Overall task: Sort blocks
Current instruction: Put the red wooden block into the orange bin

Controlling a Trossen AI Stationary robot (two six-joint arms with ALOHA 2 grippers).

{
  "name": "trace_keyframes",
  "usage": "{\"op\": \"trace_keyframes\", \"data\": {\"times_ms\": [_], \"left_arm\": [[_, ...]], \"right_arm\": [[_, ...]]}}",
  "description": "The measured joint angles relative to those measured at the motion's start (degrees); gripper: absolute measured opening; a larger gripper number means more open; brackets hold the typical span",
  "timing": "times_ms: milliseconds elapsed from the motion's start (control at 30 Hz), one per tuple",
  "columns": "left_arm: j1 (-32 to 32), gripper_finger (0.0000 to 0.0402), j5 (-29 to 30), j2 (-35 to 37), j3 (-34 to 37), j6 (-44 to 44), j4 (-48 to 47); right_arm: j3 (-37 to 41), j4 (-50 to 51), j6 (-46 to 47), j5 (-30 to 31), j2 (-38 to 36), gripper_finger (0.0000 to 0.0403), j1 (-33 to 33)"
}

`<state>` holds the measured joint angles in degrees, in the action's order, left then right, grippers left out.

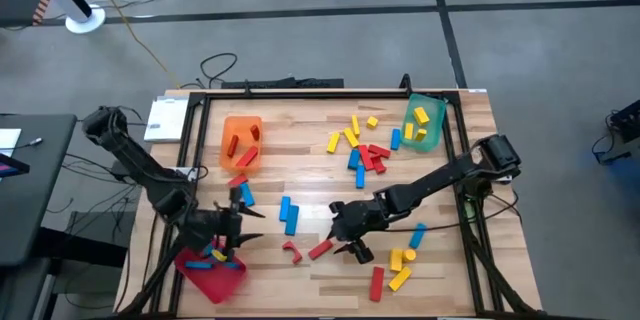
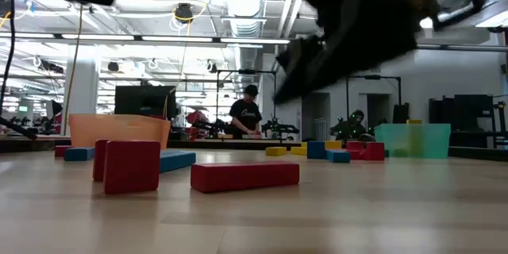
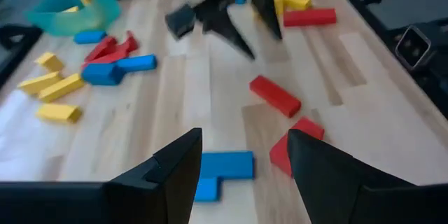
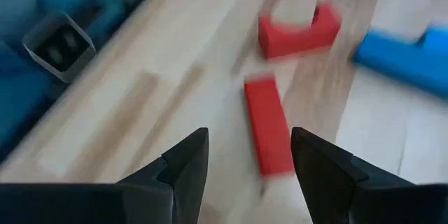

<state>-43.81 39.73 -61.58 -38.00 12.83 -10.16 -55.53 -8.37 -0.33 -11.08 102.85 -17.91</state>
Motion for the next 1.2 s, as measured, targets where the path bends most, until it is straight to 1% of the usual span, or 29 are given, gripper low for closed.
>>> {"op": "trace_keyframes", "data": {"times_ms": [100,200,300,400,567,900,1033,1200], "left_arm": [[3.36,0.0205,-4.12,-0.05,2.73,-2.77,6.52],[6.09,0.0205,-8.17,-0.07,4.83,-4.85,11.65],[8.09,0.0205,-11.06,-0.04,5.71,-6.17,14.16],[9.28,0.0205,-12.56,-0.04,6.52,-7.29,15.72],[10.42,0.0205,-13.79,-0.03,7.72,-8.17,17.90],[11.36,0.0205,-13.82,-0.04,8.54,-8.63,17.80],[11.36,0.0205,-13.77,-0.12,8.54,-9.05,17.76],[12.35,0.0205,-13.72,-0.42,8.54,-8.49,16.32]], "right_arm": [[-0.22,-2.76,-0.64,0.42,3.59,0.0219,0.00],[-0.75,-2.74,-1.05,1.10,6.73,0.0219,0.00],[-1.61,-3.18,-1.29,2.32,8.52,0.0219,0.00],[-1.99,-4.44,-2.05,2.97,9.91,0.0219,0.01],[-1.95,-4.82,-2.83,3.93,11.67,0.0219,0.41],[-1.94,-7.90,-2.66,3.56,12.50,0.0214,1.49],[-1.93,-8.04,-1.04,3.47,12.52,0.0209,2.10],[-1.96,-5.64,1.62,4.25,12.28,0.0203,3.31]]}}
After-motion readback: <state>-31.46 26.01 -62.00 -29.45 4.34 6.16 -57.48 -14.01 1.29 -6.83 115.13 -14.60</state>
